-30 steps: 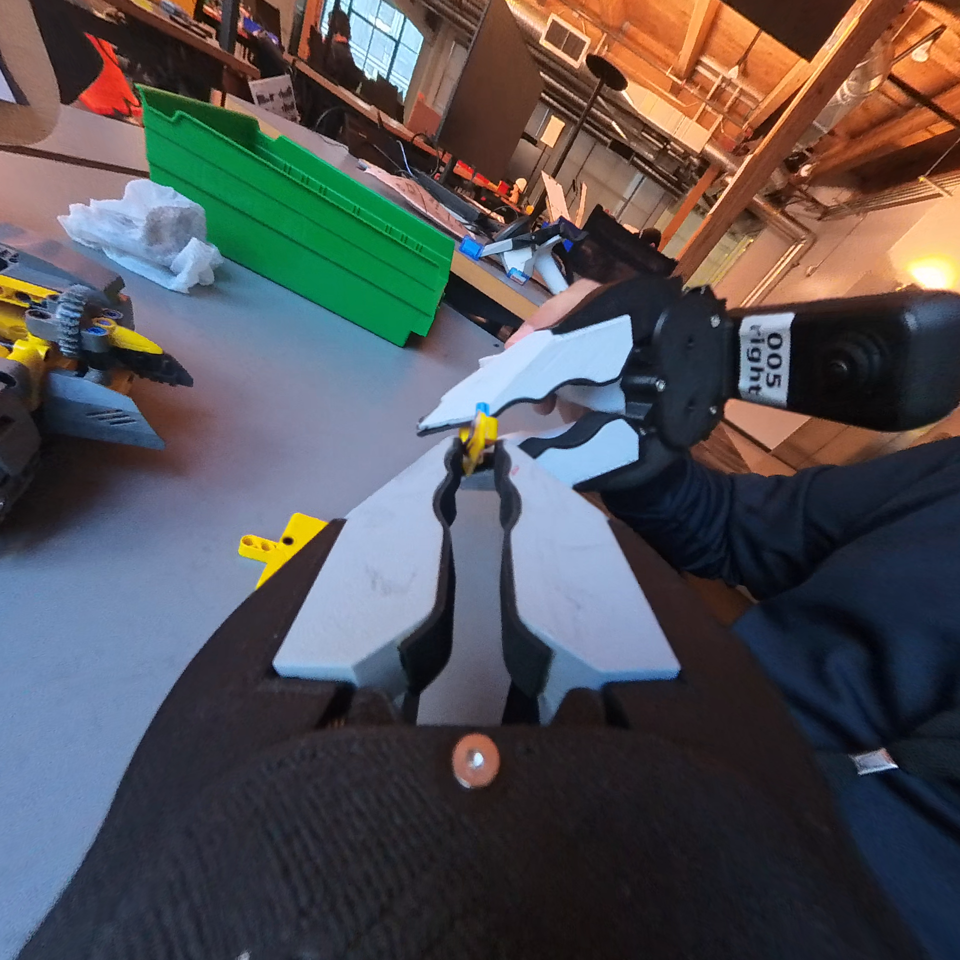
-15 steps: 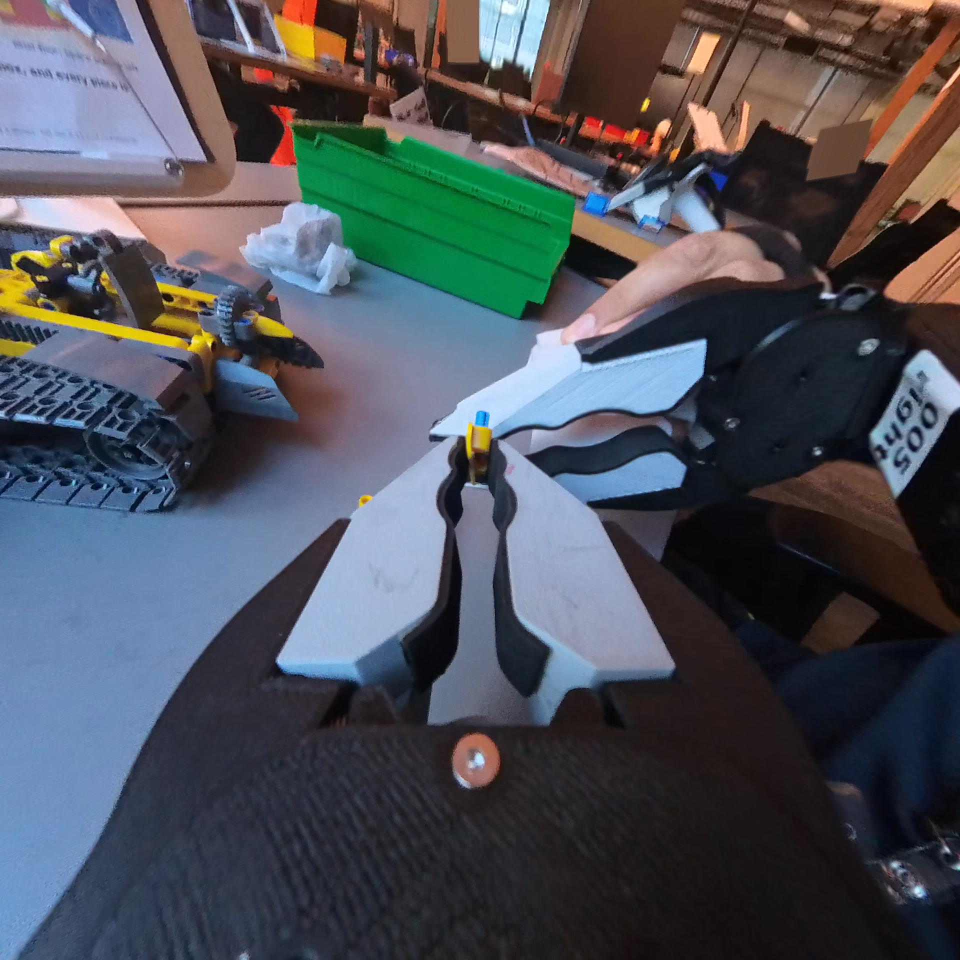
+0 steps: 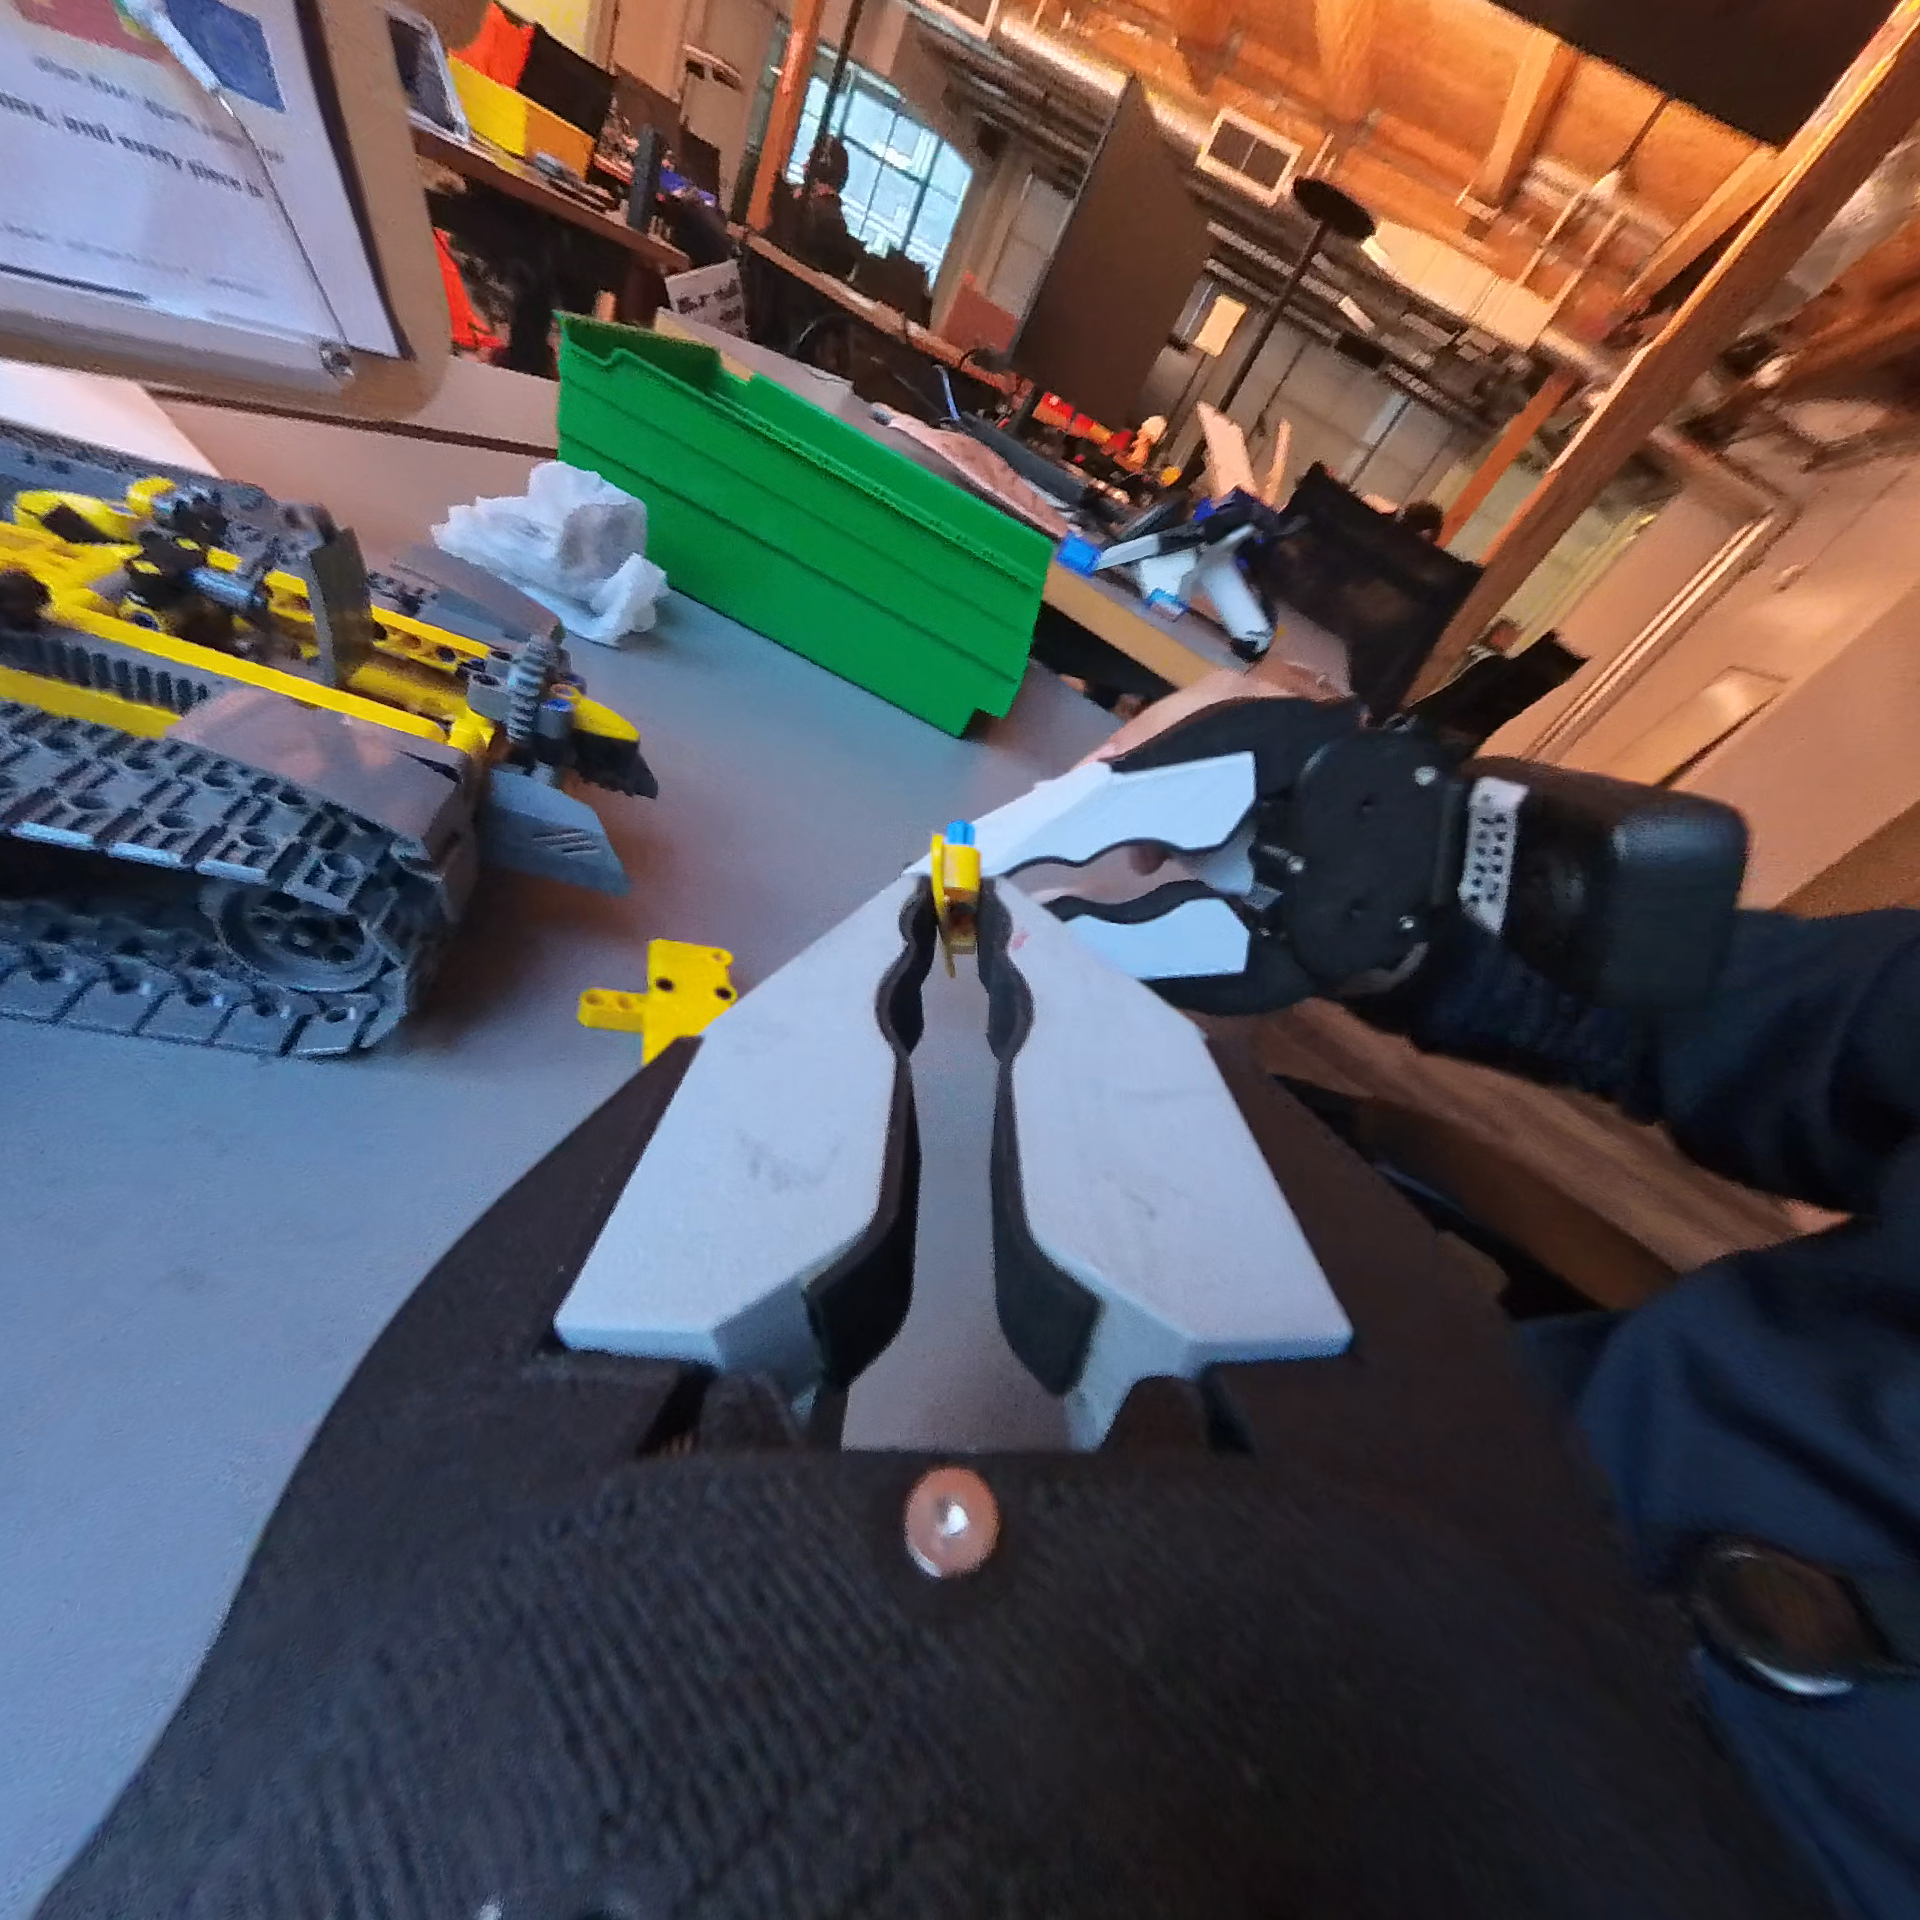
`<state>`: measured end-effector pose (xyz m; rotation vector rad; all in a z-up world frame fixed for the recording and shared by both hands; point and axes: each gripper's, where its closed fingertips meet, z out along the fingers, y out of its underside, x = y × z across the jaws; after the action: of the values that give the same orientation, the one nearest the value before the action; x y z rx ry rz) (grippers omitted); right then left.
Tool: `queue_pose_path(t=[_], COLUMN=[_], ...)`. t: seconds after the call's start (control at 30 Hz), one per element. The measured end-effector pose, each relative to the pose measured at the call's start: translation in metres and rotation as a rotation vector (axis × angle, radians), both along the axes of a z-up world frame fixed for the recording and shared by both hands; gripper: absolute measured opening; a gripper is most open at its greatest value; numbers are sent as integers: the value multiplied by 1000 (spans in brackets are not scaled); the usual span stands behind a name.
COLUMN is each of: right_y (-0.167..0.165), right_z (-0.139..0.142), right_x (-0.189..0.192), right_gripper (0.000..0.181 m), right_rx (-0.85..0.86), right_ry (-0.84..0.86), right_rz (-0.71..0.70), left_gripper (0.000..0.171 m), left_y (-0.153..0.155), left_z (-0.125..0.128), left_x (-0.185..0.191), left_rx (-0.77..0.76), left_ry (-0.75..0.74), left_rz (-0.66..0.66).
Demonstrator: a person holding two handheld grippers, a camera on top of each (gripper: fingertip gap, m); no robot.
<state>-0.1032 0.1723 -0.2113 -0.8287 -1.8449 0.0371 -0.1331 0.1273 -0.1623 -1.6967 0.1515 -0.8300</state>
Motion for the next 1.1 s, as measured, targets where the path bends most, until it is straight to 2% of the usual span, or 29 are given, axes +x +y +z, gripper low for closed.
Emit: queue_pose_path(t=[0.13,0.3,0.47,0.6,0.7,0.83,0.93,1.1], right_y=[15,27,24,32,49,71,75,79], right_z=[1,-7,-23,-18,-8,3,-1,-8], right_x=[11,22,25,36,54,72,69,60], right_gripper=[5,11,24,28,28,28,25,22], right_rx=[-163,-473,-688,-678,-749,-813,-881,-773], right_ry=[60,95,108,113,149,248,288,261], right_rz=[-79,-144,-136,-128,-146,-171,-170,-204], left_gripper=[5,5,4,4,4,4,4,5], left_y=[1,2,2,1,0,4,4,3], left_z=[0,-3,-1,-2,-1,2,2,4], left_x=[-4,0,-4,2,2,-10,-7,0], left_rx=[-2,-16,-1,9,28,72,81,111], left_ry=[-126,-267,-284,-221,-197,-165,-119,-56], left_rz=[-29,-100,-81,-78,-66,56,66,63])
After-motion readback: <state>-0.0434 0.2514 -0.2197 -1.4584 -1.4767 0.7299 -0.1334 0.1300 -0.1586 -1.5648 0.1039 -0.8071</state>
